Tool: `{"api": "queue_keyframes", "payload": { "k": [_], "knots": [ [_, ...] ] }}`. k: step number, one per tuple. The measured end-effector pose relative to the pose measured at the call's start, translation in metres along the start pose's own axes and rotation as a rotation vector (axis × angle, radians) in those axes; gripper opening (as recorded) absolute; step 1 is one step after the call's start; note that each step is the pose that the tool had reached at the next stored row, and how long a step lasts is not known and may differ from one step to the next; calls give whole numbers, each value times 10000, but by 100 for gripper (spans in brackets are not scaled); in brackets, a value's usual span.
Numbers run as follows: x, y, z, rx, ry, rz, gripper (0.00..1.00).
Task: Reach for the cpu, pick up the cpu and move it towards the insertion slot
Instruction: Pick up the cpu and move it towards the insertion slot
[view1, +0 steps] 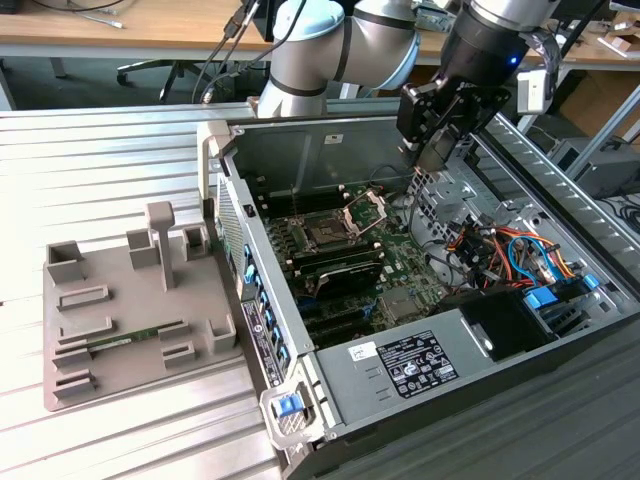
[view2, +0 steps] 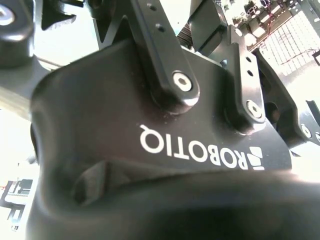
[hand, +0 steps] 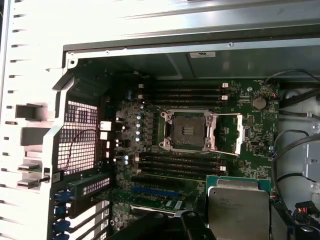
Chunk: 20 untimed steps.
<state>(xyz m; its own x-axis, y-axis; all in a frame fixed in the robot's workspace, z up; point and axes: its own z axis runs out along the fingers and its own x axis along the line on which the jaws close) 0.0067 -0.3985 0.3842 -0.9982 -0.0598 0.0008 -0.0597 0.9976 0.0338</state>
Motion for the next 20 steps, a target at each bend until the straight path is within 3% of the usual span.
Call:
{"api": "queue_keyframes", "payload": {
  "k": [20],
  "knots": [
    [-18, 3, 20, -1, -1, 0, 55]
  ]
}}
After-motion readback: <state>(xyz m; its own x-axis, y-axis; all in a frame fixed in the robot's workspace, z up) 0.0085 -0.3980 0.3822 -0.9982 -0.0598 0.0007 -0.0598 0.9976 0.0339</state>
